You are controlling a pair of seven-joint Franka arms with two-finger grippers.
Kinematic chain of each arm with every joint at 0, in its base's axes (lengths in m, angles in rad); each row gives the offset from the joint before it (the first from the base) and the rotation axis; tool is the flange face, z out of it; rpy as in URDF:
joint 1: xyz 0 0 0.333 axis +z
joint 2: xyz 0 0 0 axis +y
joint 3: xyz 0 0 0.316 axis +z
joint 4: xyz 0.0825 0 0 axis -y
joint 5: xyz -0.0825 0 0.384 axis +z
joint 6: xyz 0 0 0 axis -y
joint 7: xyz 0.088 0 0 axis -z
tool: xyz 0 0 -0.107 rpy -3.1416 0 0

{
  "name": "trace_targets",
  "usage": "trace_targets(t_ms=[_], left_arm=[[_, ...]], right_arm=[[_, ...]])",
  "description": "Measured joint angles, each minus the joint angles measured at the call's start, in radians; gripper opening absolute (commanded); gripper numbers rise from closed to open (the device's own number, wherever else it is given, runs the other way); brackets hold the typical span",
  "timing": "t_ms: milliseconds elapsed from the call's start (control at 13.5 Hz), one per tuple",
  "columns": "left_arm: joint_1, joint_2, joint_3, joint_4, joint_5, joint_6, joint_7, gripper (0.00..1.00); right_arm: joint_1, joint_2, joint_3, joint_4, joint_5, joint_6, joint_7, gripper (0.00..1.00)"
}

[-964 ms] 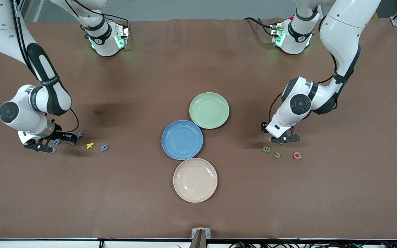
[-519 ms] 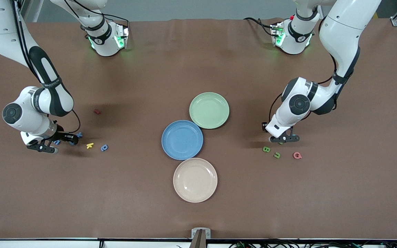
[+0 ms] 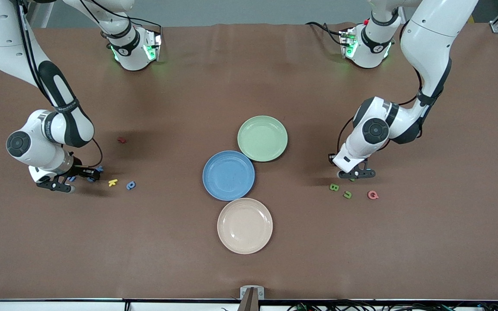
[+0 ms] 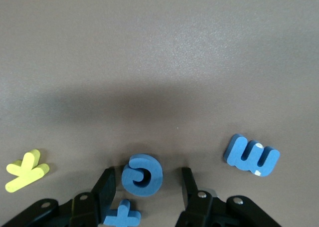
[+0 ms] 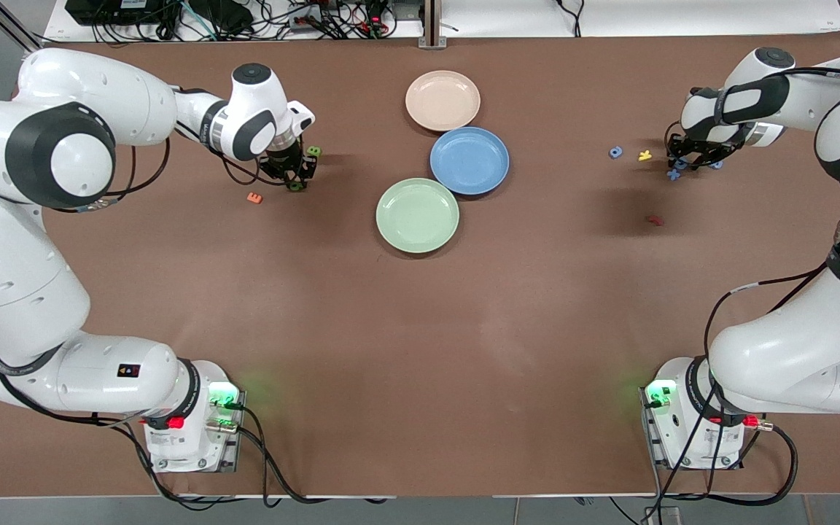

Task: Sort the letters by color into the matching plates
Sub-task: 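Carry the green letter to the green plate while the right carries c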

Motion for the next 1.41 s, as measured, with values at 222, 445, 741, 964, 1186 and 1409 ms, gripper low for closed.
trace_targets(t_ms=[222,445,741,964,1186,1409], left_arm=[[0.000,-0.006,-0.001,0.009,0.000,-0.014,-0.010,0.24],[0.000,-0.052,-0.047,0.027,0.000,-0.102,-0.075,0.24],[-0.008,-0.099,-0.207,0.086,0.000,-0.243,-0.288,0.24],[-0.091,-0.082,-0.263,0.135,0.000,-0.280,-0.436,0.24],[-0.201,-0.018,-0.263,0.196,0.000,-0.280,-0.544,0.25],[-0.268,0.049,-0.262,0.241,0.000,-0.280,-0.588,0.26]], right_arm=[[0.000,0.000,0.001,0.002,0.000,0.000,0.000,0.27],[0.000,-0.001,0.002,0.005,0.000,0.000,0.000,0.05],[0.000,-0.002,0.005,0.070,0.000,-0.112,0.000,0.00],[0.030,-0.025,0.018,0.257,0.002,-0.445,0.047,0.00],[0.140,-0.082,0.026,0.345,0.011,-0.620,0.214,0.01],[0.295,-0.107,0.032,0.346,0.048,-0.639,0.433,0.01]])
